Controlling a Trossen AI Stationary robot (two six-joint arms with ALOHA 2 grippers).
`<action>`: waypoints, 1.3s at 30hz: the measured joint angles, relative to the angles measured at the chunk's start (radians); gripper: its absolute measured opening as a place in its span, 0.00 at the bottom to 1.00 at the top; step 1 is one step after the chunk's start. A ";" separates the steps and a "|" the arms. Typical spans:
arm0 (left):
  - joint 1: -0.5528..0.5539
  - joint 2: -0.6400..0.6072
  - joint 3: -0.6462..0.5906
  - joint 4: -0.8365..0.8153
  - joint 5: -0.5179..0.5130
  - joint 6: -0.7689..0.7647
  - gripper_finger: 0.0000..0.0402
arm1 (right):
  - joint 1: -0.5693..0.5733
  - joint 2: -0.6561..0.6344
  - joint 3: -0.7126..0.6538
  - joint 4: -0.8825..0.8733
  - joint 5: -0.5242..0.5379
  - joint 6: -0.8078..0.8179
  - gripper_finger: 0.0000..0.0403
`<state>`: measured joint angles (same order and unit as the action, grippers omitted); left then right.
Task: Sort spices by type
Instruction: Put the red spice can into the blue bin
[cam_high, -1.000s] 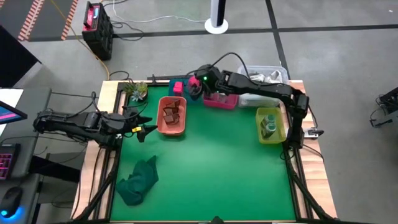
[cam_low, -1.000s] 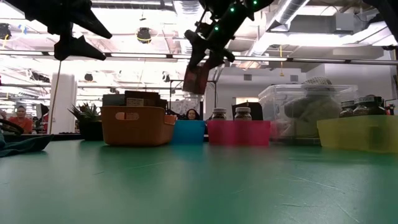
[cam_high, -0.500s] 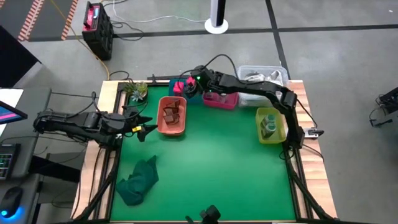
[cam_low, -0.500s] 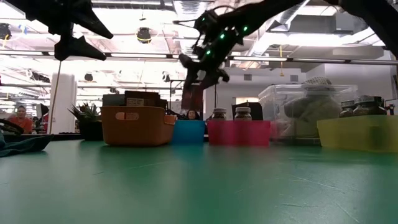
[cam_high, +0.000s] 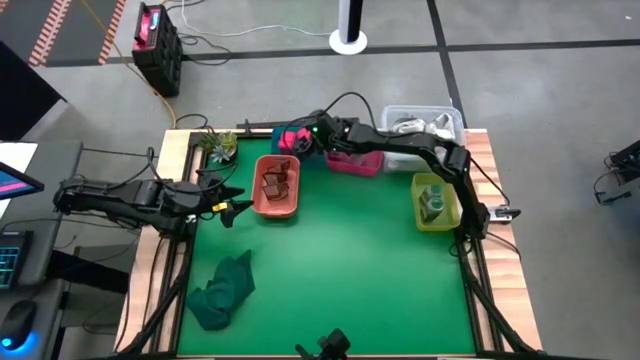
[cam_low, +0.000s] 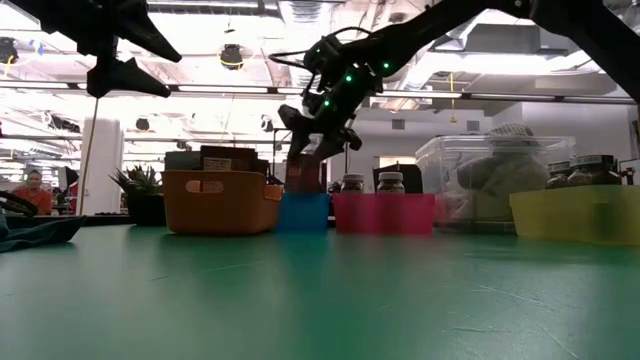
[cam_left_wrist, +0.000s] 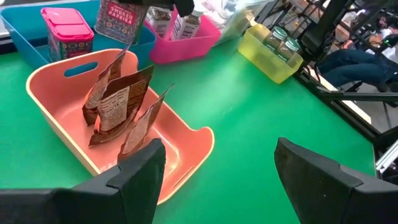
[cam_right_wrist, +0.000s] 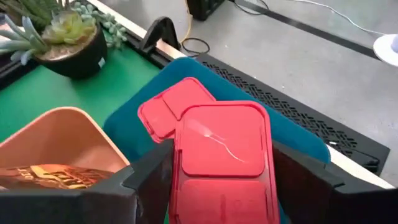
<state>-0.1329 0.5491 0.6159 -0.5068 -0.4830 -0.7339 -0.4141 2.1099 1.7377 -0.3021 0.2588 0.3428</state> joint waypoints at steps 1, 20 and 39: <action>0.000 0.000 0.000 0.000 0.000 0.000 0.71 | 0.000 0.005 0.000 0.000 0.001 0.000 0.67; 0.000 0.000 0.000 -0.001 0.002 -0.004 0.71 | -0.014 0.008 0.000 -0.067 0.031 -0.005 0.67; 0.000 0.000 0.000 -0.001 0.007 -0.004 0.71 | -0.021 0.008 0.000 -0.098 -0.008 -0.003 0.67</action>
<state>-0.1329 0.5488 0.6159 -0.5075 -0.4755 -0.7383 -0.4347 2.1181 1.7378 -0.4000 0.2507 0.3400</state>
